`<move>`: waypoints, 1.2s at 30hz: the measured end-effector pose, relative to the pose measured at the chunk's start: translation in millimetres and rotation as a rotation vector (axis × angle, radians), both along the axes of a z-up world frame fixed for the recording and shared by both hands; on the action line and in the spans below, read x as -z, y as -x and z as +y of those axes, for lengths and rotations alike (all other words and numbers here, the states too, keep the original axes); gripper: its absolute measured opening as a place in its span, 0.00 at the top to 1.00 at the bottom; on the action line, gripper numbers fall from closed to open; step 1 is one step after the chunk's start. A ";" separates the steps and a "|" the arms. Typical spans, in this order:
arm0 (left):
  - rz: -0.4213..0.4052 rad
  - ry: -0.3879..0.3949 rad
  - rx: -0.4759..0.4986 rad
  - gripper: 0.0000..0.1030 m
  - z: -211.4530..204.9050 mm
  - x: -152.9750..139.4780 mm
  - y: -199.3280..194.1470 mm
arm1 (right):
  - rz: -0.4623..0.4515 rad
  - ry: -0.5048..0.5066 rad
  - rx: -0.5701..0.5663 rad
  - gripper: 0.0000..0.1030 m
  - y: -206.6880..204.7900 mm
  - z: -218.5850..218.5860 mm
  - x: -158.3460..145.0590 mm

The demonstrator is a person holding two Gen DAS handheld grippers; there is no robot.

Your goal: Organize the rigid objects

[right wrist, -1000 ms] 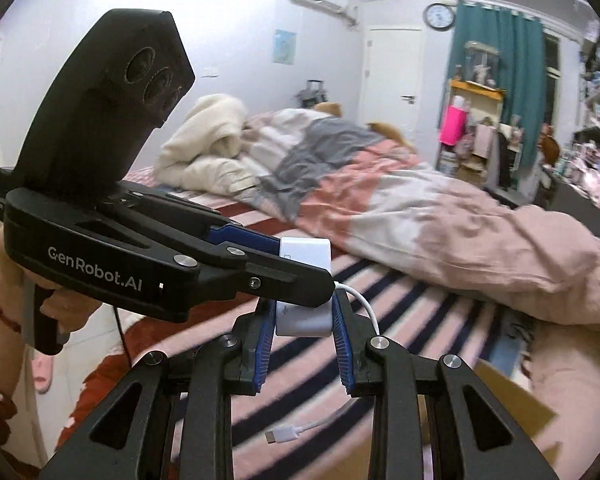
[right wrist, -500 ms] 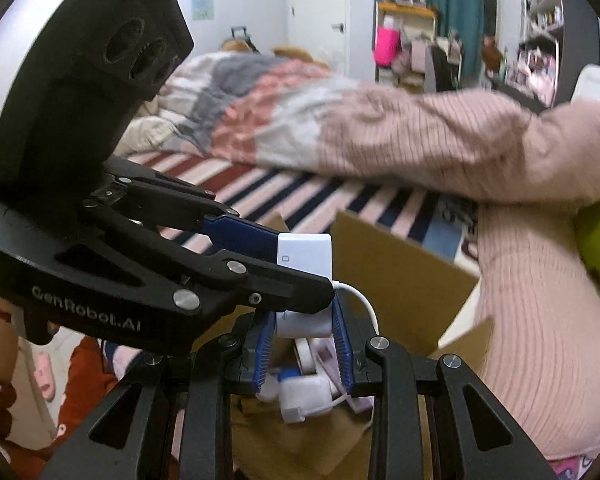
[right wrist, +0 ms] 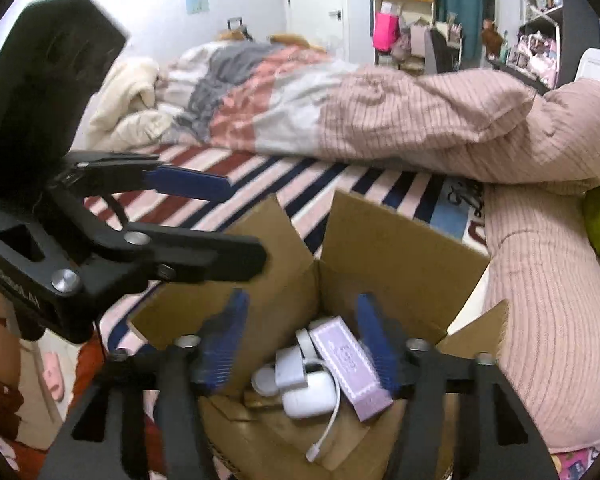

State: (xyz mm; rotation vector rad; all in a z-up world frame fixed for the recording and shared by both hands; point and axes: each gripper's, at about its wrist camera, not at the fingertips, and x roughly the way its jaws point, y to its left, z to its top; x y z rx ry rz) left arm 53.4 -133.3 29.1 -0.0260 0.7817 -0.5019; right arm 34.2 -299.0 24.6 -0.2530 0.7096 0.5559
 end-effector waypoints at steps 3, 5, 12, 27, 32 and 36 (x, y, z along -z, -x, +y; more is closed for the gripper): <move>-0.058 -0.033 -0.101 0.20 15.4 -5.9 11.9 | -0.079 -0.034 0.002 0.14 6.6 0.2 -10.4; -0.100 -0.060 -0.162 0.19 25.5 -9.2 20.3 | -0.117 -0.062 -0.003 0.14 12.2 0.5 -17.6; -0.161 -0.073 -0.290 0.19 57.7 -8.5 45.8 | -0.244 -0.169 -0.038 0.03 33.3 5.5 -32.7; -0.200 -0.037 -0.387 0.19 90.8 -3.4 68.8 | -0.283 -0.171 -0.040 0.03 42.8 17.6 -26.7; -0.204 -0.043 -0.395 0.18 91.5 -5.0 70.6 | -0.287 -0.169 -0.038 0.03 45.3 20.1 -25.9; -0.206 -0.052 -0.398 0.18 91.2 -5.3 70.5 | -0.284 -0.168 -0.040 0.03 46.0 21.6 -24.8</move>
